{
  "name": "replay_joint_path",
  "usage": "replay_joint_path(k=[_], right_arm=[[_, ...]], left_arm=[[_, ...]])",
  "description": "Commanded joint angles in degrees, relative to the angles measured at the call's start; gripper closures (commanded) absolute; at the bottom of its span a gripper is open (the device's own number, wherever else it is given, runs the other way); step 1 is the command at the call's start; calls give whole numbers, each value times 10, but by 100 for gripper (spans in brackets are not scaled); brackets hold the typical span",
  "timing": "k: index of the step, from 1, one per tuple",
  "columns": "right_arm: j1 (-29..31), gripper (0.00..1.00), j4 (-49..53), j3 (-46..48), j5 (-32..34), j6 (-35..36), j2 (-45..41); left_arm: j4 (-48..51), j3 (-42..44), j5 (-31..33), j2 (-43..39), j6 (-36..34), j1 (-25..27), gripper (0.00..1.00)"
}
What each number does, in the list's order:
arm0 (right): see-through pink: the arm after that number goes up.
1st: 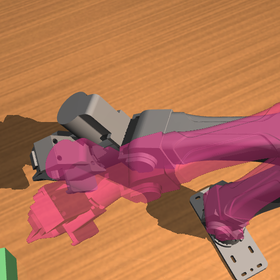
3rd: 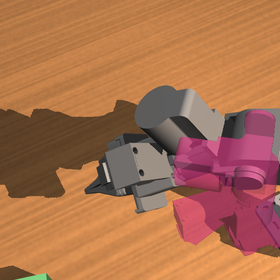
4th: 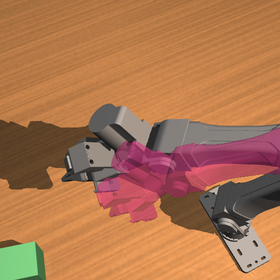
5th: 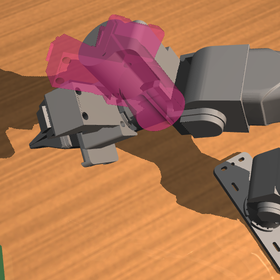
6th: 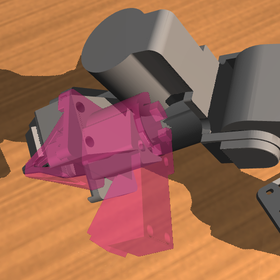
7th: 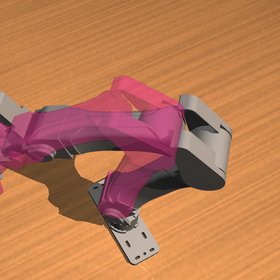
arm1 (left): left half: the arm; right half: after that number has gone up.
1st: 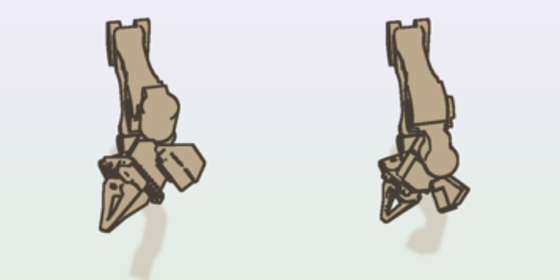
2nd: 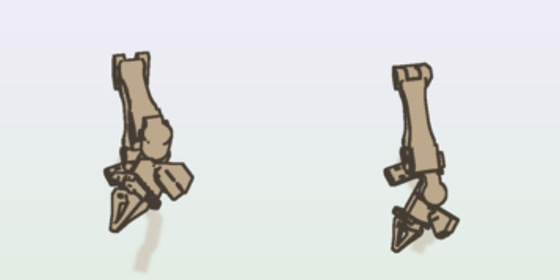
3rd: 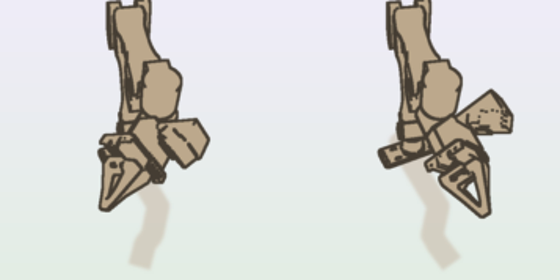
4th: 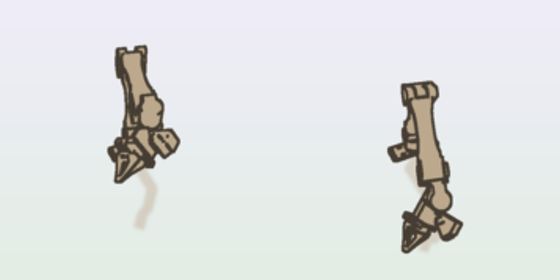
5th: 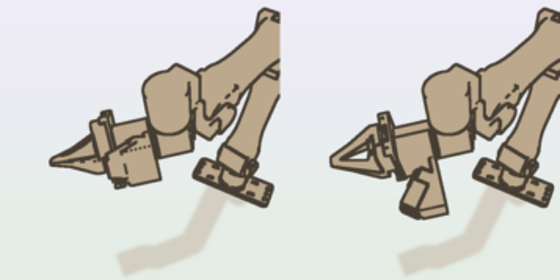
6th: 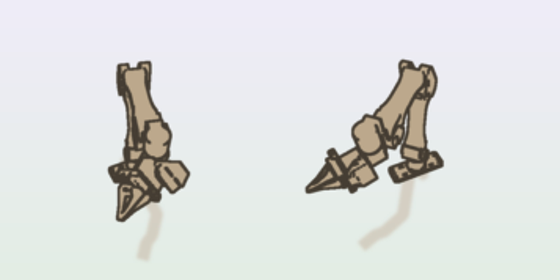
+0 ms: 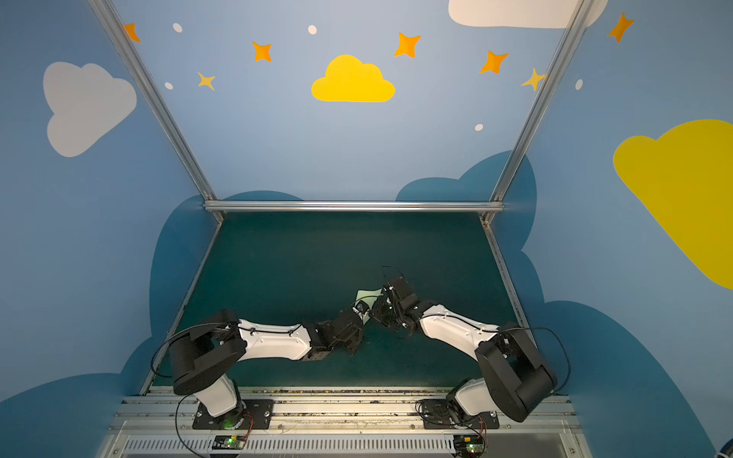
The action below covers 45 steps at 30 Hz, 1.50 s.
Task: Fold a paper plane with a square sheet of paper (fold left side to right side)
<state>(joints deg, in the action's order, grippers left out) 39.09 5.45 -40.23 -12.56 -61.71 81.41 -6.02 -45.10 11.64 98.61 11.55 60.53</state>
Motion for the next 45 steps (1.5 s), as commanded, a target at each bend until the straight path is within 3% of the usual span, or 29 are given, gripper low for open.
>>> replay_joint_path(k=[1, 13, 18, 22, 24, 29, 35, 45], right_arm=[[0, 100, 10, -12, -3, -1, -6], [-6, 100, 9, -4, 0, -2, -9], [-15, 100, 11, -5, -9, 3, -9], [-35, 75, 16, 2, -23, 12, -27], [-46, 68, 22, 9, -28, 19, -44], [-74, 63, 36, 50, -49, 37, -95], [-84, 66, 33, 108, -62, 59, -138], [-67, 97, -24, 104, -127, 133, -65]], left_arm=[[6, -4, -1, 6, -8, 1, 79], [15, -10, -19, -8, -15, -1, 96], [29, -20, -61, -14, -14, -8, 96], [52, -37, -131, -13, 5, -28, 96], [66, -47, -161, -9, 15, -37, 96], [81, -59, -219, 2, 30, -55, 96], [72, -53, -289, 12, 48, -83, 96], [76, -68, -350, 39, 48, -105, 96]])
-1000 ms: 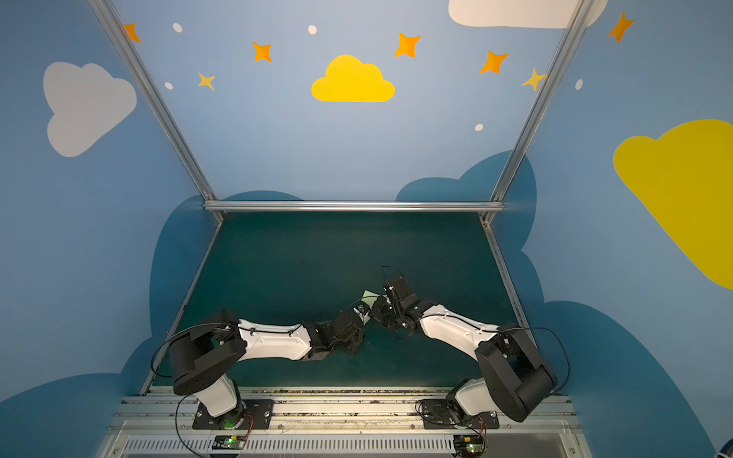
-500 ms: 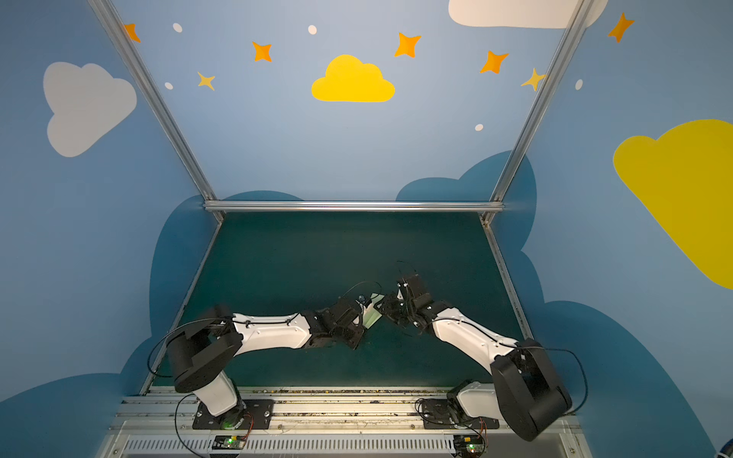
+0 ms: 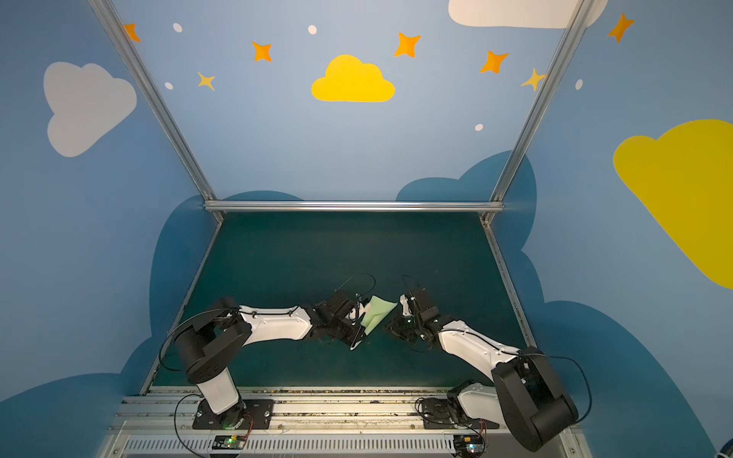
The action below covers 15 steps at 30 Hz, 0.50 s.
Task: Fold a paper plane with a square sheet of paper (fold left side to right side)
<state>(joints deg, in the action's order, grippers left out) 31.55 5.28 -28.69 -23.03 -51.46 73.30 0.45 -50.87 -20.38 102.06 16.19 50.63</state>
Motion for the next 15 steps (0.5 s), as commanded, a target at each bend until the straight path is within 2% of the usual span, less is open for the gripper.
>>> replay_joint_path(k=[1, 15], right_arm=[[11, 99, -25, -15, -24, 32, 22], [49, 100, -64, -73, -22, 33, 114]], left_arm=[[12, -10, -32, 5, 3, -8, 96], [2, 2, -66, -6, 10, -32, 96]])
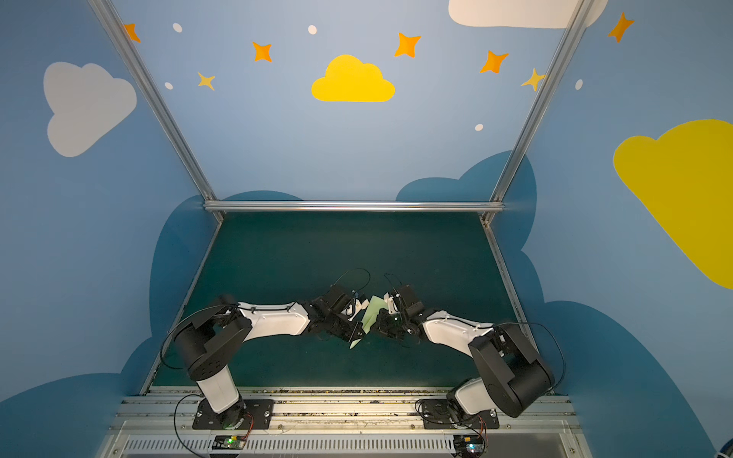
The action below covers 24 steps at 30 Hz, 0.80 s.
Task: Fold a paper plane with a square sheet of paper (fold left side to right side)
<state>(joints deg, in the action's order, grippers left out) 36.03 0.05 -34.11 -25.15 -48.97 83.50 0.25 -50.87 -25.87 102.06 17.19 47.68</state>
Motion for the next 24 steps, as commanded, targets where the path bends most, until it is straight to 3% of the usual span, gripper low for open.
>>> replay_joint_path(k=[1, 24], right_arm=[[4, 100, -12, -22, 1, 9, 16], [3, 100, -18, -61, 13, 18, 94]], left_arm=[[4, 2, -11, -6, -1, -4, 96], [15, -8, -15, 1, -7, -10, 96]])
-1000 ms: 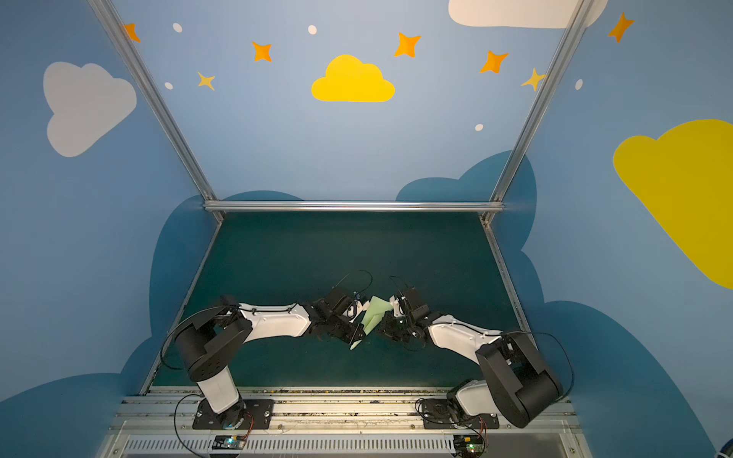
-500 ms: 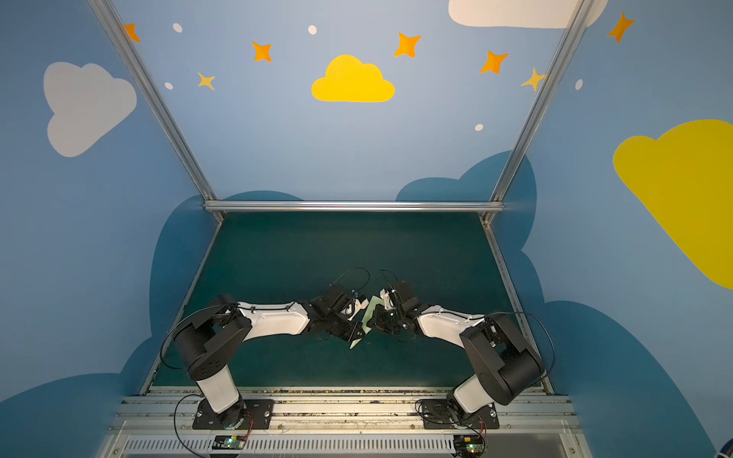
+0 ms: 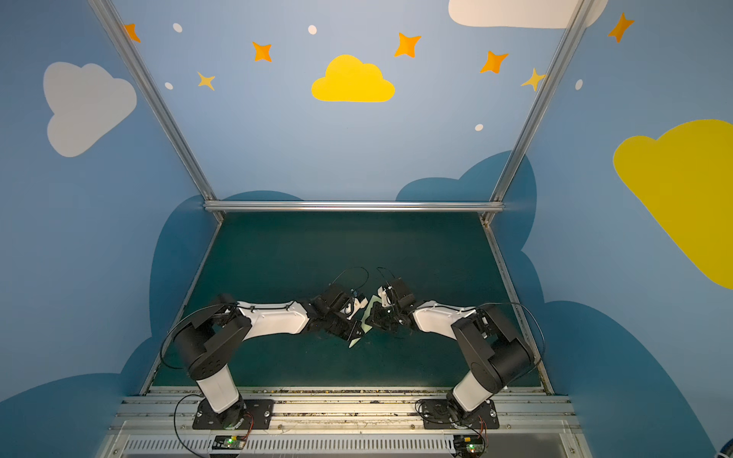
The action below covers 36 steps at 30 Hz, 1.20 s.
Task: Fold a paper plane with a square sheet of paper (fold left side to right side)
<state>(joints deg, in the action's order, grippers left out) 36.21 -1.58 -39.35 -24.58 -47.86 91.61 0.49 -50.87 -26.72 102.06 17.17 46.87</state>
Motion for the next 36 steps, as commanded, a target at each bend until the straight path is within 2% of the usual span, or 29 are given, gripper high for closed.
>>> replay_joint_path(k=[1, 9, 15, 20, 28, 36], right_arm=[[1, 100, -2, -9, 8, 7, 15], [0, 100, -6, -5, 12, 6, 24], [0, 100, -8, -4, 14, 6, 27], [0, 100, -6, -2, 15, 5, 24], [-2, 100, -6, 2, 19, 4, 18], [-2, 100, -3, 4, 21, 4, 13]], left_arm=[[14, -8, -6, 1, -7, -3, 96], [26, -16, 2, -4, -10, -3, 88], [37, -19, 9, -29, -10, -6, 69], [51, -2, 50, -72, -5, -6, 49], [100, 16, 127, -94, -23, 15, 39], [120, 9, 180, -72, -49, 58, 35]])
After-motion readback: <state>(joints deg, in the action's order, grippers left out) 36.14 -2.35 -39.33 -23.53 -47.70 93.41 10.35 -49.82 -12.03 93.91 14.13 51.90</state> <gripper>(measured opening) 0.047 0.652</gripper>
